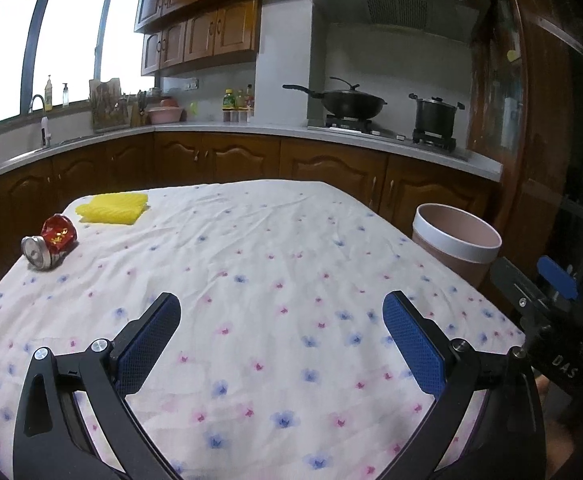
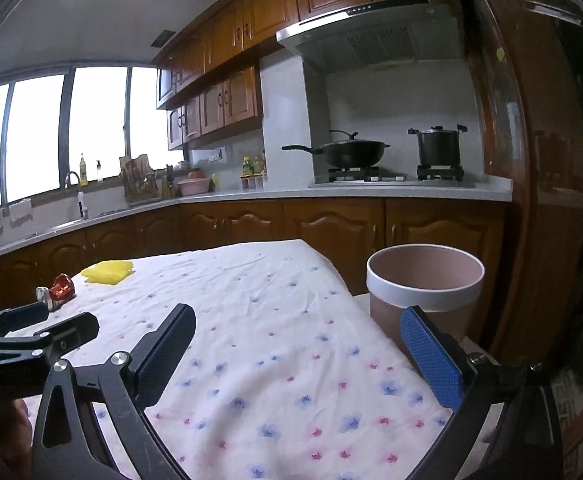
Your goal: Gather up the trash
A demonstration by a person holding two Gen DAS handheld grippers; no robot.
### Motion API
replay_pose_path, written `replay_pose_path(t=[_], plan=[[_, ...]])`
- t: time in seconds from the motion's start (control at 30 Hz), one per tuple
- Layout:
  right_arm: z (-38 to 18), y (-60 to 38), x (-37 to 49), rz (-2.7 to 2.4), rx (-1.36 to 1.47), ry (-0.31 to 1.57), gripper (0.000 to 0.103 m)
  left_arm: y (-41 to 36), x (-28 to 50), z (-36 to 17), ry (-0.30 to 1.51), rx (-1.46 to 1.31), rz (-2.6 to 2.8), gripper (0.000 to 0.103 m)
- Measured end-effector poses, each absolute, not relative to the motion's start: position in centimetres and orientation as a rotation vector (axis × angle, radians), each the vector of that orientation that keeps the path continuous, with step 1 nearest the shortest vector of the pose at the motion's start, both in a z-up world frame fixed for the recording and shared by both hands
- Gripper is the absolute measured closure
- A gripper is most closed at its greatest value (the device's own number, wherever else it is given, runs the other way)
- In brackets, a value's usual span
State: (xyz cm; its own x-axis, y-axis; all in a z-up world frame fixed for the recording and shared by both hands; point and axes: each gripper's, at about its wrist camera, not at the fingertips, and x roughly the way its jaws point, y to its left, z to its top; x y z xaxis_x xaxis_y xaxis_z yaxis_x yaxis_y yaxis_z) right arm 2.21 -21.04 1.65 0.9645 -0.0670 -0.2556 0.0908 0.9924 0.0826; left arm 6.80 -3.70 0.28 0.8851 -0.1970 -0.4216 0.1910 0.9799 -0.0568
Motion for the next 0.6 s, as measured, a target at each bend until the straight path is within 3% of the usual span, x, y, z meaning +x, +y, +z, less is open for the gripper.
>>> replay_pose_path(t=[0.6], plan=[[0.5,-21.7,2.7,-0.046,0.125,0.288,0.000,-3.4,6.7,-0.1,0.439,0.005,-0.171,0.000]])
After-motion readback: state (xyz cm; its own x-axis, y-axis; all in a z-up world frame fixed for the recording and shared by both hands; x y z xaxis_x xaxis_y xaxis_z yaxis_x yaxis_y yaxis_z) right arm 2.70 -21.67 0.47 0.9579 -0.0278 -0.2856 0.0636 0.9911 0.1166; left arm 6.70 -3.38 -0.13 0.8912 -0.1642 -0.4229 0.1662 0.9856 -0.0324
